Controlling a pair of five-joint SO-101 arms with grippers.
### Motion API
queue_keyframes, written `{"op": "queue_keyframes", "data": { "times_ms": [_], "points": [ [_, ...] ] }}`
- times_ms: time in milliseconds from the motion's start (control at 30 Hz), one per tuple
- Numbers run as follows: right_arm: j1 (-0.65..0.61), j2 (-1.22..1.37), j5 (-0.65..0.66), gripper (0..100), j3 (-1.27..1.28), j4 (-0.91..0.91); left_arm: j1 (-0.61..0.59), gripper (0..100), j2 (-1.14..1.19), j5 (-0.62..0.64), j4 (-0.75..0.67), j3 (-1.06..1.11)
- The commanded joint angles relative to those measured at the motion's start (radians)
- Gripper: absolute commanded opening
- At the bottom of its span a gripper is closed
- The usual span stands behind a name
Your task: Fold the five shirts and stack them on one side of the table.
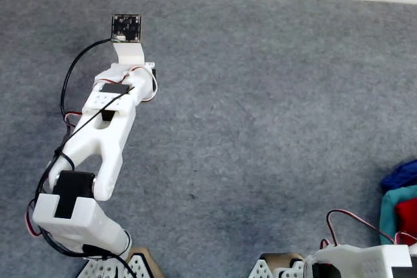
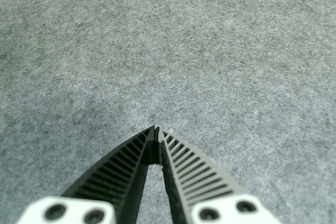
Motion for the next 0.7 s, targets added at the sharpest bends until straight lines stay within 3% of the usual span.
{"op": "queue_keyframes", "data": {
  "times_ms": [0, 167, 533, 667],
  "points": [
    [0.004, -0.015, -0.014, 0.7, -0.016, -0.07, 0.019, 1, -0.005, -0.008, -0.02, -0.004],
    [-0.021, -0.051, -0.374, 0.7, -0.062, -0.17, 0.035, 1, -0.005, -0.055, -0.02, -0.002],
    [-0.191, -0.108, -0.39, 0.7, -0.074, 0.022, 0.035, 1, -0.005, -0.06, -0.02, -0.002],
    [-0.193, -0.102, -0.353, 0.7, -0.071, 0.058, 0.035, 1, -0.005, -0.06, -0.02, -0.002]
  ]
}}
